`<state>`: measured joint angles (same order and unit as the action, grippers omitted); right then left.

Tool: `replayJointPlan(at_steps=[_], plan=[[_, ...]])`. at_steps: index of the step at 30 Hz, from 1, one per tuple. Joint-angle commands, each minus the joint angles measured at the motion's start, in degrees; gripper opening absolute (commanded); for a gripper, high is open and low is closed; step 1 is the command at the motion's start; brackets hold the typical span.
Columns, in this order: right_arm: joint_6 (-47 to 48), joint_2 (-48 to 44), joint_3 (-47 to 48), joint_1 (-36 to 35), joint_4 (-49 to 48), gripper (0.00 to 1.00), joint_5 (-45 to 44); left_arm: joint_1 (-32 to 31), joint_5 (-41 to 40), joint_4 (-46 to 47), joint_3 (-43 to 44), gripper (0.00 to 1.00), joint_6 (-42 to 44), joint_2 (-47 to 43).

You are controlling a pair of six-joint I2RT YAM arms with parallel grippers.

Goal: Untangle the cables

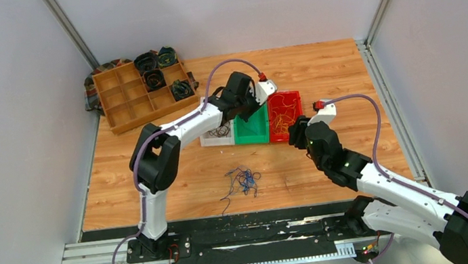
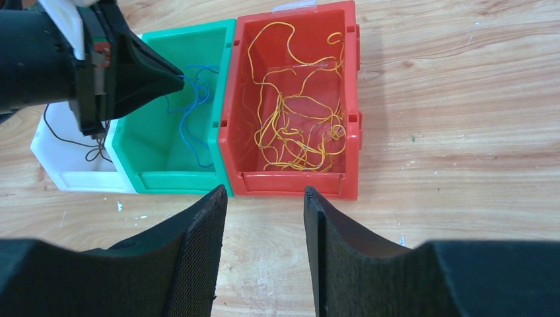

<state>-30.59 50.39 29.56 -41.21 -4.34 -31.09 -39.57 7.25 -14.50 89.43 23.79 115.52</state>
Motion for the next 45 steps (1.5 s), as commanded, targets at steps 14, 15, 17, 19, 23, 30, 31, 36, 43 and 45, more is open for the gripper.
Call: replayJointPlan(at_steps=[14,15,17,19,23,30,31,36,43,45], plan=[[0.7,-3.0,1.5,0.9,1.9,0.46,0.7,-0.2,0.5,-10.9,8.6,0.58,2.2,0.1],[0.7,-3.2,1.5,0.9,2.1,0.46,0.9,-0.2,1.0,-11.6,8.4,0.62,2.2,-1.1],[0.8,-3.6,1.6,0.9,2.2,0.46,1.2,-0.2,2.4,-13.7,8.7,0.74,2.6,-3.1],[0.9,-3.9,1.8,0.9,2.4,0.46,1.5,-0.2,3.8,-17.3,10.2,0.87,3.1,-4.6],[1.3,-4.2,2.2,0.9,2.6,0.46,2.3,0.1,5.4,-23.0,12.6,0.99,3.9,-7.0],[1.4,-4.5,2.5,0.9,3.3,0.46,3.7,1.4,10.8,-30.7,6.5,0.98,6.2,-16.3],[1.5,-4.6,2.4,0.9,3.4,0.46,3.9,1.5,12.0,-31.4,4.0,0.98,6.6,-18.2],[1.7,-5.1,1.5,0.9,3.0,0.46,4.4,1.7,18.0,-31.7,-12.3,0.87,7.4,-27.7],[2.0,-4.5,0.8,0.9,1.3,0.45,7.6,1.6,26.9,-25.0,-26.0,0.70,2.6,-31.2],[1.9,-4.1,1.0,0.9,1.3,0.44,8.1,1.3,28.8,-24.2,-27.2,0.69,1.3,-30.5]])
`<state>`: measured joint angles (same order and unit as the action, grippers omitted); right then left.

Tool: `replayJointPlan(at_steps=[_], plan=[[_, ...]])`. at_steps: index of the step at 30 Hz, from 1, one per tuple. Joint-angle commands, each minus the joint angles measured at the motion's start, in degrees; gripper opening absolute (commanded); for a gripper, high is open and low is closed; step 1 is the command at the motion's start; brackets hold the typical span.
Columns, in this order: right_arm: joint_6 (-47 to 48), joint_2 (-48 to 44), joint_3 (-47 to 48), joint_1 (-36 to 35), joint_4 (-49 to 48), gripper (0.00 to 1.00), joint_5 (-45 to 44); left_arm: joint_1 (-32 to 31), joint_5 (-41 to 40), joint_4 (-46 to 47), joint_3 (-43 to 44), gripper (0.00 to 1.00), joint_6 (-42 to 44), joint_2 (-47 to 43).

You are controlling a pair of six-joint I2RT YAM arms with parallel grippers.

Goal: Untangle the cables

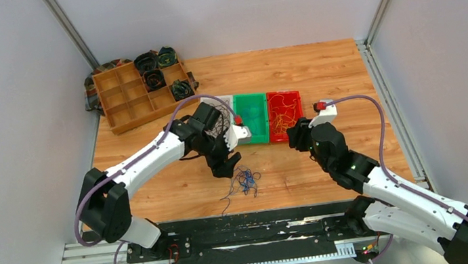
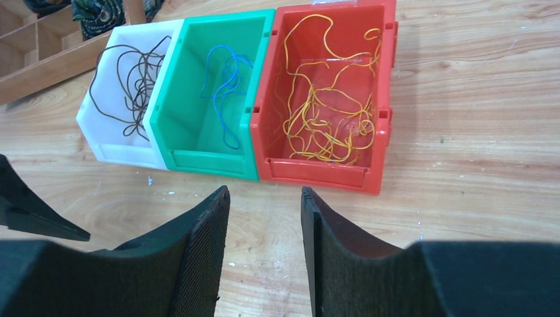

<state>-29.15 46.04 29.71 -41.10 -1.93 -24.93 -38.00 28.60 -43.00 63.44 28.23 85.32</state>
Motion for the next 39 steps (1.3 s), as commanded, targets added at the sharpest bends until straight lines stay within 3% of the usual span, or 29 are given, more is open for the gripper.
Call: replayJointPlan(at_steps=[1,9,13,19,28,34,39], plan=[[0.5,0.3,0.8,0.8,-1.1,0.44,2.3,-0.6,6.9,5.5,-2.0,0.68,-4.0,-0.3],[-0.3,0.8,0.4,0.8,-1.7,0.42,4.5,-0.8,-0.1,15.0,-3.3,0.55,-4.4,1.5],[-0.7,1.1,0.2,0.8,-2.1,0.41,5.2,-0.8,2.0,16.0,-2.9,0.55,-1.5,3.1],[-0.6,1.2,0.2,0.8,-2.2,0.41,6.1,-0.8,9.6,11.2,-1.9,0.55,9.6,5.6],[-1.9,1.2,-0.4,0.8,-2.7,0.35,7.0,-1.2,12.5,11.4,0.2,0.50,11.8,9.3],[-2.5,0.0,-1.6,0.8,-2.6,0.34,6.7,-1.9,13.1,11.4,-0.8,0.38,12.6,10.3],[-2.4,-1.0,-1.6,0.8,-2.5,0.31,6.6,-2.0,9.3,11.4,-0.3,0.08,11.7,8.0]])
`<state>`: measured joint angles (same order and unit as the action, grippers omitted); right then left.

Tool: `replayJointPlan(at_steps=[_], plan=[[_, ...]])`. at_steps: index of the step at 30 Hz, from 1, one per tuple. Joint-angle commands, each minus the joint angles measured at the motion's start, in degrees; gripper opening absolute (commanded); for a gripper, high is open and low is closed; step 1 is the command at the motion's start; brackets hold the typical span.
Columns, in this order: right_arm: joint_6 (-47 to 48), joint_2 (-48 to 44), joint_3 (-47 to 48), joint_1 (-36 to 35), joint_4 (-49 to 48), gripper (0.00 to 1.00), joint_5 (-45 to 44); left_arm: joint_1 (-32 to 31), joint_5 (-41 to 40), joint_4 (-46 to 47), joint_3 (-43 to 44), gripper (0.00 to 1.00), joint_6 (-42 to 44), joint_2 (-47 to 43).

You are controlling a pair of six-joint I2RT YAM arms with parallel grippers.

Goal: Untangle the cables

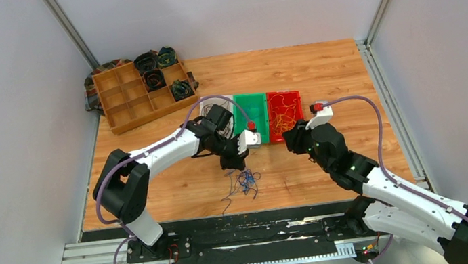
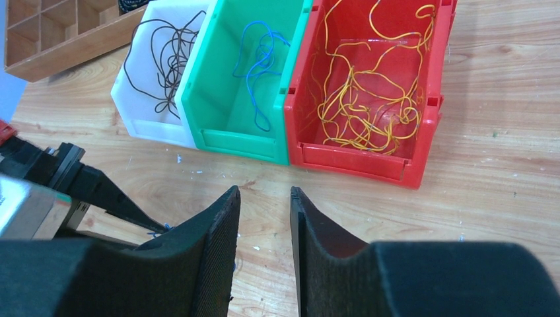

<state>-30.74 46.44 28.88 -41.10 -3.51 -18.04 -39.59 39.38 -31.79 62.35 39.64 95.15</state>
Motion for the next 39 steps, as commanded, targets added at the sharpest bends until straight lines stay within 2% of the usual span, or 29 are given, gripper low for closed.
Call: replayJointPlan(at_steps=[1,4,7,11,15,20,28,34,39], plan=[[-0.7,-1.4,-0.7,0.8,-1.2,0.29,-0.1,-0.4,-2.6,0.2,1.1,0.03,-0.3,-2.8],[1.3,-1.4,-0.6,0.8,-3.5,0.29,2.7,-0.4,-8.2,-1.0,4.1,0.01,-3.9,-5.8],[3.5,-1.5,-0.3,0.2,-6.5,0.37,6.7,-0.4,-12.0,-8.2,11.1,0.01,-4.5,-7.9],[7.9,-1.0,-0.7,-3.0,-15.6,0.49,8.5,-0.4,-13.0,-14.7,17.9,0.01,-6.4,-11.3],[11.0,2.1,1.4,-5.9,-20.7,0.54,12.8,-0.4,-13.5,-19.6,21.9,0.01,-8.4,-13.7],[15.6,6.1,4.0,-11.5,-25.4,0.61,13.2,-0.4,-13.8,-21.8,24.1,0.01,-11.7,-15.8],[19.1,12.5,8.8,-17.8,-28.0,0.63,13.3,-0.4,-15.0,-22.4,25.3,0.00,-14.9,-17.4],[19.3,15.8,10.5,-18.7,-29.1,0.62,12.7,-0.4,-13.6,-23.8,26.5,0.01,-16.7,-19.1],[19.9,17.0,11.7,-18.8,-26.2,0.56,4.9,-0.6,-12.0,-25.1,26.8,0.01,-18.2,-19.5]])
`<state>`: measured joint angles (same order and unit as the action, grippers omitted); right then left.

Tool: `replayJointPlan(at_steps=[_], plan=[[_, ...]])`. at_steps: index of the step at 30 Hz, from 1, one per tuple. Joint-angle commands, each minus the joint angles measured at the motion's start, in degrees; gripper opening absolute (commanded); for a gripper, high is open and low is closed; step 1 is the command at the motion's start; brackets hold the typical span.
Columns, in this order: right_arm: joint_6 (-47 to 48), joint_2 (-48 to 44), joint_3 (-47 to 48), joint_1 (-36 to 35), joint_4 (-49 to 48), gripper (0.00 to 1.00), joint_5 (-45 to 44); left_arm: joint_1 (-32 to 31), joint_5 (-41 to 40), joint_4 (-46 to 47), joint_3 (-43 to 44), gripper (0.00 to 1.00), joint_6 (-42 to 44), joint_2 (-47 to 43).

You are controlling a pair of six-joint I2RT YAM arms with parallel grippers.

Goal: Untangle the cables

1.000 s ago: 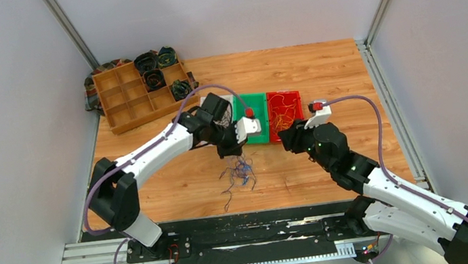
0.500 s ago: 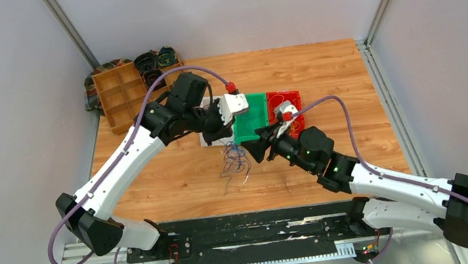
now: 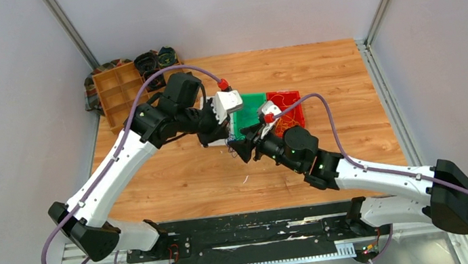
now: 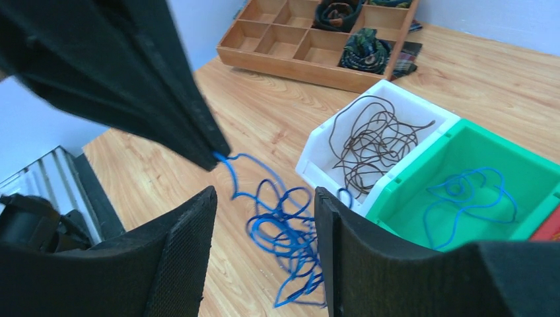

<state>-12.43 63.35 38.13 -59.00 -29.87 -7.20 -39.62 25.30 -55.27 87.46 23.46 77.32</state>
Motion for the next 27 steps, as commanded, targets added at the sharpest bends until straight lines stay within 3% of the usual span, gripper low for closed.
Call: replayJointPlan(at_steps=[1,21,27], plan=[[1.7,0.0,2.3,-0.9,-0.3,0.55,-7.1,-0.9,2.2,-2.0,1.9,0.01,-2.1,-1.6],[0.1,4.2,2.0,-1.0,-7.7,0.54,-13.6,-1.6,10.0,-2.3,6.9,0.01,-8.2,0.1],[0.9,7.7,0.4,-0.9,-10.6,0.49,-17.9,-1.9,11.1,-3.3,9.0,0.01,-8.7,0.7]])
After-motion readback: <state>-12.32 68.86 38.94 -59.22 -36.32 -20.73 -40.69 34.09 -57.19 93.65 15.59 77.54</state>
